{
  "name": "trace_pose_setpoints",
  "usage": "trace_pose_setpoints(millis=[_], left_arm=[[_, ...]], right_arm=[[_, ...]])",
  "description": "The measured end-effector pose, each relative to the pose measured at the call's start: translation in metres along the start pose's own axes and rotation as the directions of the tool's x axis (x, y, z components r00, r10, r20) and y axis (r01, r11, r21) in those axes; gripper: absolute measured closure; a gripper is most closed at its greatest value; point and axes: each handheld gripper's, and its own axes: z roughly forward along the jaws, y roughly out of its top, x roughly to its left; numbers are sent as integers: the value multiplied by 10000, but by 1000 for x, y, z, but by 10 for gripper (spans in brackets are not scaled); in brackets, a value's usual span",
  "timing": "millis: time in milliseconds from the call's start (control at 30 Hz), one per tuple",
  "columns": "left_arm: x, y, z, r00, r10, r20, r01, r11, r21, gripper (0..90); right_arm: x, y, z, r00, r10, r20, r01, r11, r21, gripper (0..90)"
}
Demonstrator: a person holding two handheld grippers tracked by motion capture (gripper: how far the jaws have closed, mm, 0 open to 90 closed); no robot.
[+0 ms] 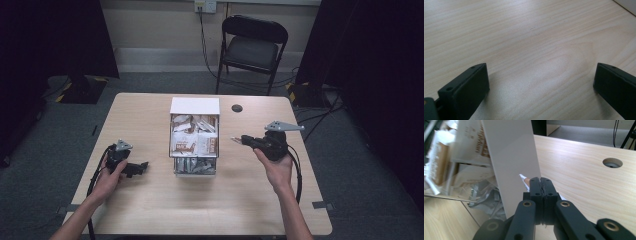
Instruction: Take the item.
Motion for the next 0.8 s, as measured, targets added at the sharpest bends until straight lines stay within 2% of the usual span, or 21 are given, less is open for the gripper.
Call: trace_pose_setpoints(millis=[400, 567, 800], left_arm=[[0, 0, 0, 10000, 3, 0, -3, 10000, 1, 0], [0, 0, 0, 10000, 3, -1, -3, 10000, 1, 0], [0, 0, 0, 10000, 2, 0, -2, 10000, 0, 0]], right_arm=[[-12, -13, 21, 9998, 174, 44, -175, 9991, 387, 891], [-17, -24, 33, 9997, 194, 173, -207, 9964, 817, 890], [-20, -31, 48, 9998, 172, 126, -186, 9926, 1201, 890]])
